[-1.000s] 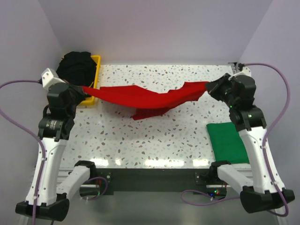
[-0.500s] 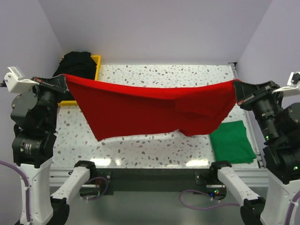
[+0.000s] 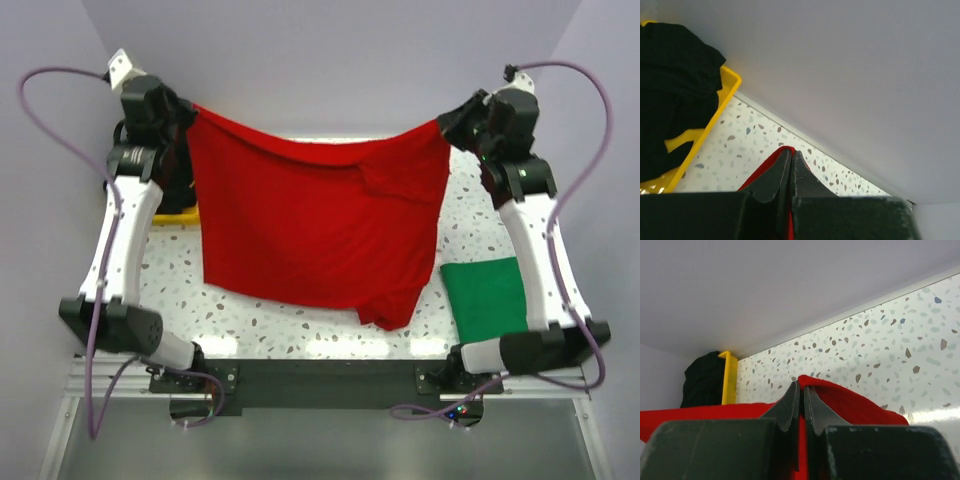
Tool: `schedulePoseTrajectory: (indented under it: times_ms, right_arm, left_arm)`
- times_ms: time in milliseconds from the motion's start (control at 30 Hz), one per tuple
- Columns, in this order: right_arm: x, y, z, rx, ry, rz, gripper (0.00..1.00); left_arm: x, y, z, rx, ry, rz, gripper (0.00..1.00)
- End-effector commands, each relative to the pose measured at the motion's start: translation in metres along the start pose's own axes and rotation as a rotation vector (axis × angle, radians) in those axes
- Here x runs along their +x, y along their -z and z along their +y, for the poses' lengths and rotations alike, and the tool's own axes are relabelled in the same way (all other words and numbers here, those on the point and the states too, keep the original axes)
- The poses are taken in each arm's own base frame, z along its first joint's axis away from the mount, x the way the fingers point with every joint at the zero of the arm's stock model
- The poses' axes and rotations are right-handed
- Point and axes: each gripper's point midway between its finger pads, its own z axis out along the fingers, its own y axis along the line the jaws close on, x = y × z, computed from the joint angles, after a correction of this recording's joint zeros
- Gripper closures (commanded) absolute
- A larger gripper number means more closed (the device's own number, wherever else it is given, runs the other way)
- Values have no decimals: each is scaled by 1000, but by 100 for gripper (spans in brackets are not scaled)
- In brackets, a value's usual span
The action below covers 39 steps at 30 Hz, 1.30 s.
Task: Fold and stack the t-shirts
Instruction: Flatten the tshirt out
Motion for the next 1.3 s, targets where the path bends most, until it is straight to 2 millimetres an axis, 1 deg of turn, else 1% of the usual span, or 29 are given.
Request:
schedulePoseTrajectory:
  times_ms: [0,33,67,100,133,200,233,300,333,400,467,500,567,600,633,667,700,733,767,800,833,867,900,933,967,1000,1067,1133,1267]
  right_arm:
    - [-67,-27,36,-116,-20,-204,100]
    - [-83,-29,46,-146,-22,-235,100]
    - [-85,-49,38,-130,-38,-233,100]
    - [-92,-52,40,-138,-47,-245,100]
    - [-109,-50,48,-162,-52,-281,100]
    - [-123,-52,52,-192,-66,-309,100]
    - [-134,-45,59,-215,-62,-333,100]
    - [-144,-37,63,-226,-55,-363,100]
    - [-145,-36,62,-223,-51,-368,100]
    - [-140,-35,57,-210,-48,-362,100]
    - [-118,-39,44,-187,-59,-313,100]
    - [-93,-53,25,-150,-67,-259,100]
    - [-75,-48,13,-134,-85,-231,100]
    - [-45,-58,-8,-92,-93,-173,100]
    - [-36,-53,-14,-81,-102,-159,100]
    - [-24,-53,-23,-67,-113,-142,100]
    - [9,-60,-46,-19,-123,-77,100]
    - [23,-60,-55,1,-128,-51,100]
    - [33,-58,-63,15,-137,-35,100]
    - [63,-60,-79,46,-144,27,100]
    - [77,-60,-88,64,-148,55,100]
    - [104,-61,-104,98,-155,115,100]
    - [108,-63,-108,110,-155,128,100]
    - [132,-63,-123,146,-156,181,100]
    - [145,-64,-132,168,-154,212,100]
    - [174,-66,-151,213,-152,282,100]
    - [202,-68,-167,252,-151,359,100]
    - [239,-66,-190,307,-150,463,100]
    - [280,-59,-214,357,-153,572,100]
  left_arm:
    - [-56,-34,-47,147,28,-135,100]
    - [-65,-56,-60,171,34,-143,100]
    - [-68,-66,-64,192,34,-127,100]
    - [-72,-73,-69,211,38,-128,100]
    - [-87,-85,-70,221,50,-152,100]
    - [-95,-87,-75,263,58,-156,100]
    - [-102,-86,-68,264,74,-166,100]
    - [-111,-80,-71,314,95,-181,100]
    - [-112,-75,-62,305,101,-182,100]
    - [-112,-70,-58,312,99,-194,100]
    - [-98,-71,-43,279,97,-168,100]
    - [-91,-72,-38,272,96,-150,100]
    - [-62,-76,-21,249,89,-84,100]
    - [-50,-77,-15,243,89,-63,100]
    - [-23,-79,4,220,92,-18,100]
    - [-6,-79,13,213,94,15,100]
    - [11,-79,25,193,102,45,100]
    - [51,-79,54,135,110,118,100]
    - [69,-78,63,132,117,150,100]
    - [107,-74,91,82,127,222,100]
    - [126,-71,104,55,136,260,100]
    - [157,-66,126,20,152,306,100]
    - [158,-66,126,19,158,307,100]
    - [189,-59,150,-33,167,362,100]
    - [202,-55,161,-60,179,388,100]
    - [226,-49,180,-112,198,436,100]
    - [247,-43,195,-159,211,484,100]
    - [266,-37,208,-198,225,525,100]
    - [278,-24,226,-266,227,543,100]
